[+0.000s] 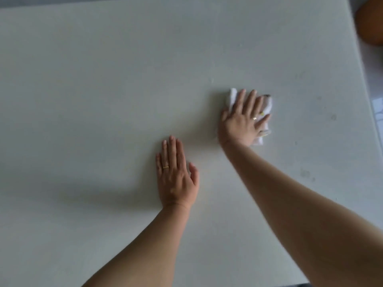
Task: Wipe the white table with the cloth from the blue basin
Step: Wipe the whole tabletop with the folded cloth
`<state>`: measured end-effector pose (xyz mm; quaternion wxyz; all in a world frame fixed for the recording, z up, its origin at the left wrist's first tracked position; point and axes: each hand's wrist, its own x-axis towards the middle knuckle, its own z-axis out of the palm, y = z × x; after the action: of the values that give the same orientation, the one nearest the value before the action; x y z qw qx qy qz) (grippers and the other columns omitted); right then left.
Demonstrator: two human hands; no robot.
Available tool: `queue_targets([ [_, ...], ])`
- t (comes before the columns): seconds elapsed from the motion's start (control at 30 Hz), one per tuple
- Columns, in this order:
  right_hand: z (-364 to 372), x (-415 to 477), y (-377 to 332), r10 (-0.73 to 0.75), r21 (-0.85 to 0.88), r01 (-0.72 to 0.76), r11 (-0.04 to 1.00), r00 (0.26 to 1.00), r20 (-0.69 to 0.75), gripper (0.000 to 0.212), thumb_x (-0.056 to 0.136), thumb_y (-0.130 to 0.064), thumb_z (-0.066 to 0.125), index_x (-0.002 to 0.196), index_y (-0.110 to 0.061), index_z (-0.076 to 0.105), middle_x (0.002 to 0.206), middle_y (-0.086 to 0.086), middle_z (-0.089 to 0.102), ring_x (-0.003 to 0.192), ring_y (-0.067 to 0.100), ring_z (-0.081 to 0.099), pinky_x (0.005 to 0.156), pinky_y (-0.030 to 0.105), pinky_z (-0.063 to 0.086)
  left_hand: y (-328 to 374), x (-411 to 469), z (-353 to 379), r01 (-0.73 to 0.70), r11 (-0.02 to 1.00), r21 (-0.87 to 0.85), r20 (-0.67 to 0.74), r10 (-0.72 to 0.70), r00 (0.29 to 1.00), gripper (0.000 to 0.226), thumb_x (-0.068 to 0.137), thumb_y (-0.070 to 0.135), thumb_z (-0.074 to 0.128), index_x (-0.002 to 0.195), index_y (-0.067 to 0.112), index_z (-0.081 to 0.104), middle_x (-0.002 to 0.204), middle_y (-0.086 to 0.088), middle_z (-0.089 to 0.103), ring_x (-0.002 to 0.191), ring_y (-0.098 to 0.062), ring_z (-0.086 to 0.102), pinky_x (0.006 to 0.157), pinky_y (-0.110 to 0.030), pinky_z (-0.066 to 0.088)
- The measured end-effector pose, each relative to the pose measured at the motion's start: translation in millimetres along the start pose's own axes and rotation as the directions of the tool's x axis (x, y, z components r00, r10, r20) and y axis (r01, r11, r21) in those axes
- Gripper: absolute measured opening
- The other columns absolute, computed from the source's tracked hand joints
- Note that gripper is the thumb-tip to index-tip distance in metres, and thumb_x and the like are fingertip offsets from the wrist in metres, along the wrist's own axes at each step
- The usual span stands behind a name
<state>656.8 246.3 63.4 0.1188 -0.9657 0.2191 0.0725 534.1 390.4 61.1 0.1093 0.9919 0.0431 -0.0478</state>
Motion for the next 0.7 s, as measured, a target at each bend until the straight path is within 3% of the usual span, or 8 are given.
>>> queue_targets([
  [0.1,12.2,-35.3,-32.4,-0.394,-0.045,0.4,0.915,0.914,0.099,0.066,0.094,-0.044,0.033,0.151,-0.025,0.007,0.16,0.003,-0.001,0.146,0.024,-0.007,0.111,0.053,-0.014,0.6,-0.1,-1.2,0.008,1.0,-0.011,0.008,-0.008,1.0,0.064,0.087,0.029,0.036,0.146,0.005,0.031,0.155,-0.012,0.026,0.144,-0.027,0.022,0.116,-0.042,0.016],
  [0.17,4.3,-24.6,-19.3,-0.649,-0.082,0.668,0.74,0.74,0.175,0.065,0.094,-0.046,0.036,0.151,-0.026,0.011,0.16,0.003,0.005,0.147,0.024,-0.001,0.113,0.051,-0.008,0.5,0.1,-1.2,-0.003,1.0,-0.009,0.012,0.003,1.0,0.064,0.086,0.029,0.037,0.145,0.004,0.031,0.155,-0.012,0.026,0.143,-0.028,0.022,0.115,-0.044,0.018],
  [0.23,-9.3,7.2,6.1,-0.774,-0.109,0.802,0.587,0.596,0.213,0.061,0.095,-0.044,0.04,0.15,-0.026,0.019,0.159,0.003,0.014,0.146,0.024,0.008,0.115,0.05,0.001,-0.4,-0.2,0.1,-0.009,1.0,0.003,0.012,0.009,1.0,0.064,0.086,0.029,0.037,0.145,0.004,0.031,0.154,-0.013,0.027,0.143,-0.029,0.023,0.115,-0.044,0.019],
  [0.3,-20.6,40.3,30.3,-0.691,-0.118,0.712,0.692,0.701,0.177,0.059,0.096,-0.043,0.04,0.149,-0.028,0.019,0.159,0.003,0.014,0.147,0.021,0.006,0.116,0.048,0.001,-0.9,0.1,0.7,-0.011,1.0,0.012,0.011,0.011,1.0,0.065,0.087,0.029,0.036,0.146,0.004,0.03,0.155,-0.012,0.025,0.144,-0.028,0.021,0.116,-0.044,0.017],
  [0.4,-24.9,63.9,32.8,-0.255,-0.061,0.258,0.964,0.966,0.052,0.059,0.097,-0.043,0.031,0.15,-0.03,0.01,0.16,-0.001,0.003,0.147,0.016,-0.003,0.117,0.048,-0.005,-0.2,0.6,0.7,-0.011,1.0,0.017,0.017,0.011,1.0,0.065,0.087,0.029,0.036,0.146,0.004,0.028,0.156,-0.012,0.024,0.144,-0.028,0.02,0.116,-0.044,0.016],
  [0.5,-8.9,40.6,-19.2,0.019,0.007,-0.019,1.0,1.0,0.018,0.063,0.095,-0.042,0.032,0.151,-0.026,0.008,0.16,0.003,0.0,0.146,0.022,-0.006,0.114,0.054,-0.007,0.1,0.6,0.9,-0.01,1.0,0.011,0.019,0.01,1.0,0.066,0.085,0.029,0.037,0.146,0.004,0.03,0.155,-0.012,0.025,0.144,-0.028,0.021,0.116,-0.043,0.015],
  [0.6,13.0,-8.0,-59.6,-0.364,-0.015,0.366,0.93,0.928,0.076,0.065,0.094,-0.044,0.035,0.151,-0.025,0.009,0.16,0.003,0.001,0.146,0.023,-0.007,0.111,0.052,-0.013,1.1,0.1,-0.9,0.008,1.0,0.01,0.026,-0.008,1.0,0.066,0.085,0.03,0.037,0.146,0.004,0.03,0.155,-0.012,0.026,0.143,-0.029,0.024,0.116,-0.043,0.016],
  [0.7,4.8,-3.1,-41.5,-0.732,-0.061,0.752,0.657,0.655,0.187,0.061,0.096,-0.047,0.033,0.15,-0.028,0.013,0.16,0.001,0.009,0.147,0.022,0.002,0.114,0.048,-0.008,2.7,0.3,-4.6,0.018,1.0,0.005,0.029,-0.018,0.999,0.065,0.085,0.029,0.037,0.145,0.003,0.033,0.153,-0.012,0.029,0.141,-0.029,0.027,0.115,-0.044,0.019],
])
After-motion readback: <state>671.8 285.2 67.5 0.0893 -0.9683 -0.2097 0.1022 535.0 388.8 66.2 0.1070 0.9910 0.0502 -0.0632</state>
